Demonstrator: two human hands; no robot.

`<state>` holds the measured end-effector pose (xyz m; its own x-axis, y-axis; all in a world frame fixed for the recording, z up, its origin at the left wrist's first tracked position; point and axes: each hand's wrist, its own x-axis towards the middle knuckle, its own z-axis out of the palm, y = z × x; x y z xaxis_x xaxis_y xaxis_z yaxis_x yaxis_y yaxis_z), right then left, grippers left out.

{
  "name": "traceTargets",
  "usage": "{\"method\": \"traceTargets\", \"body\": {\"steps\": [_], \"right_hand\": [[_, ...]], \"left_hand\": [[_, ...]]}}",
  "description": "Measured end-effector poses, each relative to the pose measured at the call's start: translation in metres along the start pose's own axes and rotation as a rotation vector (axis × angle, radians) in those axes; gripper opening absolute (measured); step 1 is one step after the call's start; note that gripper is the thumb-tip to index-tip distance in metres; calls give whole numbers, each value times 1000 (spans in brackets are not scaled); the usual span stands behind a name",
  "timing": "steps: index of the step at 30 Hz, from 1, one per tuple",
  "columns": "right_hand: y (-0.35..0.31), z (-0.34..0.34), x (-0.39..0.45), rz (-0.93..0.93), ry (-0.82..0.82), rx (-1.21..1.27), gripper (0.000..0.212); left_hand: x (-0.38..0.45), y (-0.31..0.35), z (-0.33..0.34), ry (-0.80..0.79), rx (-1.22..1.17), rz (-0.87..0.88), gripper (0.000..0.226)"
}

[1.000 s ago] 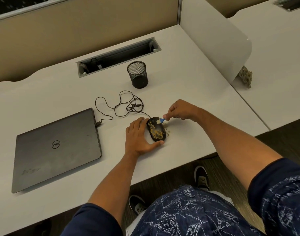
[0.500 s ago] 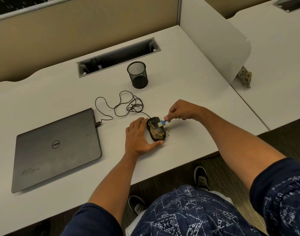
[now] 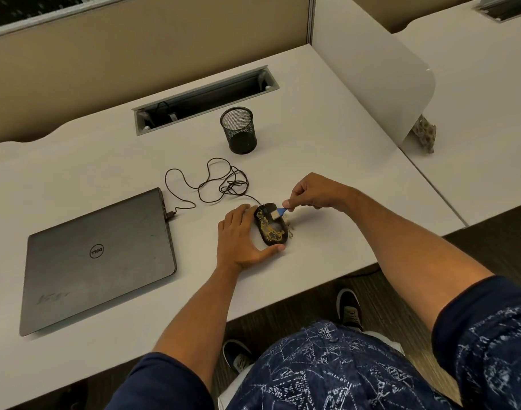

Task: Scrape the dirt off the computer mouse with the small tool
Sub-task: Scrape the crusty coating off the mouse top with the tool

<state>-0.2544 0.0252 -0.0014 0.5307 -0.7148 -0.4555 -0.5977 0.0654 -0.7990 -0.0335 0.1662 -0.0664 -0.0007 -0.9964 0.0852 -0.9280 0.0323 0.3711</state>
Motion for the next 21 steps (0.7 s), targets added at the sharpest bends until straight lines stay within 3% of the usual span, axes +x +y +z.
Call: {"method": "traceTargets", "body": {"steps": [4,10,16,21], "right_hand": [[-2,6,1,50,-9,-44,26],[-12,3,-7,57,-189,-180,23],[-15,-3,-7,-9,-45,-112,26],[-10,5,-7,-35,-100,-158,25]], "left_hand": [[0,0,0,2,4,-3,114],[0,1,0,17,-7,0,115],[0,1,-1,0,1,-4,116],[0,1,0,-4,-1,-8,115]]}}
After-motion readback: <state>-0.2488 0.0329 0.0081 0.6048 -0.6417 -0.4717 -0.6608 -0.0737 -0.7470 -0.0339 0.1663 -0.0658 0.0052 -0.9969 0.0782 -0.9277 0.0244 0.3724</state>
